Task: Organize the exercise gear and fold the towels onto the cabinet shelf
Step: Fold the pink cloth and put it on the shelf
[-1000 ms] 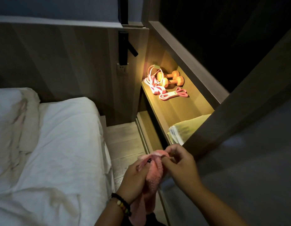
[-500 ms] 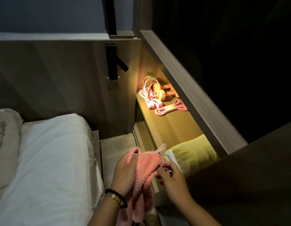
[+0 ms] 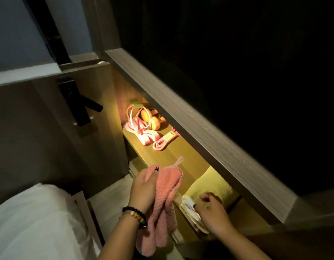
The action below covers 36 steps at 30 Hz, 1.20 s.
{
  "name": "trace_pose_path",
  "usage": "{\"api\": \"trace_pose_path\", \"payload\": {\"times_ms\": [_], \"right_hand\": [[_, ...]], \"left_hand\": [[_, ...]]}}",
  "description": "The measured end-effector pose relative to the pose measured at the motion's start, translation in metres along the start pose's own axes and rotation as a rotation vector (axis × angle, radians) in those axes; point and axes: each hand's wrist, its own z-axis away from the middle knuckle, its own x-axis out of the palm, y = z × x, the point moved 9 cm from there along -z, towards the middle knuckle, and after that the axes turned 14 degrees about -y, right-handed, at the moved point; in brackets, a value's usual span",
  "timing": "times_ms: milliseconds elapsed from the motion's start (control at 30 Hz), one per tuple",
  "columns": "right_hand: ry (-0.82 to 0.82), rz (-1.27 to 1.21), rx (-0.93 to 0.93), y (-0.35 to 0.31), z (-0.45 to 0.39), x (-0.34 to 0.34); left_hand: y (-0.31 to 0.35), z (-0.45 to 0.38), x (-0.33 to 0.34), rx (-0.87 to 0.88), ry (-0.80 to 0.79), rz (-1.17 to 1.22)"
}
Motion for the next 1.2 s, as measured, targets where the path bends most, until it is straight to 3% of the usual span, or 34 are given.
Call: {"api": "trace_pose_path", "payload": {"times_ms": [267,533,900,1200], "right_hand": [[0.324,-0.164,0.118,-0.021,-0.034,-0.018],[0.475,-0.144,0.120,0.018,-0.048,0.025],[0.799,-0.136,0.000,0.067,-0.016,0.136],[0.833,-0.103,0.013,0.053,-0.004,0.192]], "left_hand": [[0.031,-0.088,-0.010,0.068,-0.273,-0.314],[-0.035,-0.140,0.009,0.085,-0.394,-0.402],[-0.145,-0.134,-0.026,0.244,-0.689,-0.355],[-0.174,-0.127,-0.060,0.192,-0.753,-0.206]]}}
